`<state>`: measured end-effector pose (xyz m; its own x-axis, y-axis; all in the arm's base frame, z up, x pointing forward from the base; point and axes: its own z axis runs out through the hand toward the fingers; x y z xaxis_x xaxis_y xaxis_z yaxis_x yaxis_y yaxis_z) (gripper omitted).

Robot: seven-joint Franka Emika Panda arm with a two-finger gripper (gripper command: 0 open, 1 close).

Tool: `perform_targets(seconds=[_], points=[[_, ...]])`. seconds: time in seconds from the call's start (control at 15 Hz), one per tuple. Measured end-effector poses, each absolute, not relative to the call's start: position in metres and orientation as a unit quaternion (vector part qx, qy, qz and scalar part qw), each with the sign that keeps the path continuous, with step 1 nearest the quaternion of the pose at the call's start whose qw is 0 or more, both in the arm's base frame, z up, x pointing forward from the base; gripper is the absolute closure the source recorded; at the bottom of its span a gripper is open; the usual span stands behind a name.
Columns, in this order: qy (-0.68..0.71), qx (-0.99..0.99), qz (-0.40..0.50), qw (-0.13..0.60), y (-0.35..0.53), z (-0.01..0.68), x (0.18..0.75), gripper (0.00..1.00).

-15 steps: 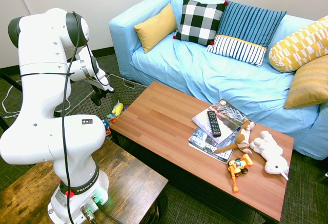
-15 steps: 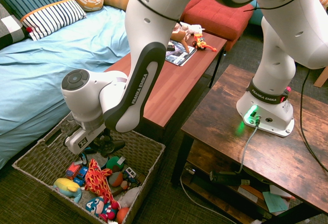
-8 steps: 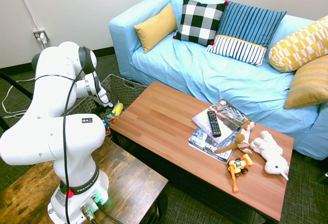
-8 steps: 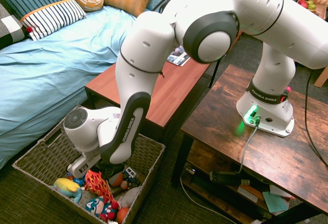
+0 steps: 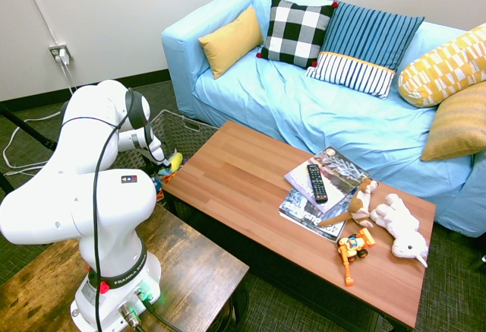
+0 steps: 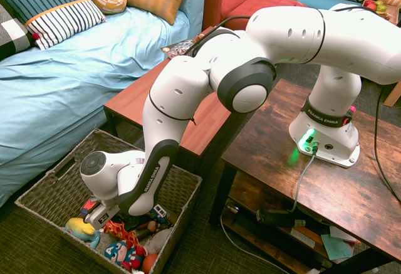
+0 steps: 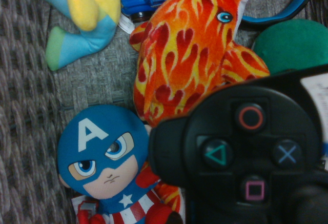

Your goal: Put the gamepad in the basket

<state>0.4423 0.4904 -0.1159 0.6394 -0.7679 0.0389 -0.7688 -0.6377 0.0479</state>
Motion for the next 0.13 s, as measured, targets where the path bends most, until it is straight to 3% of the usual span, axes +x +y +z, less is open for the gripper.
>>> perform_targets(seconds=[0.13], points=[[-0.424,0.905,0.006,0.03,0.4867,-0.1153,0.4474,0.0]])
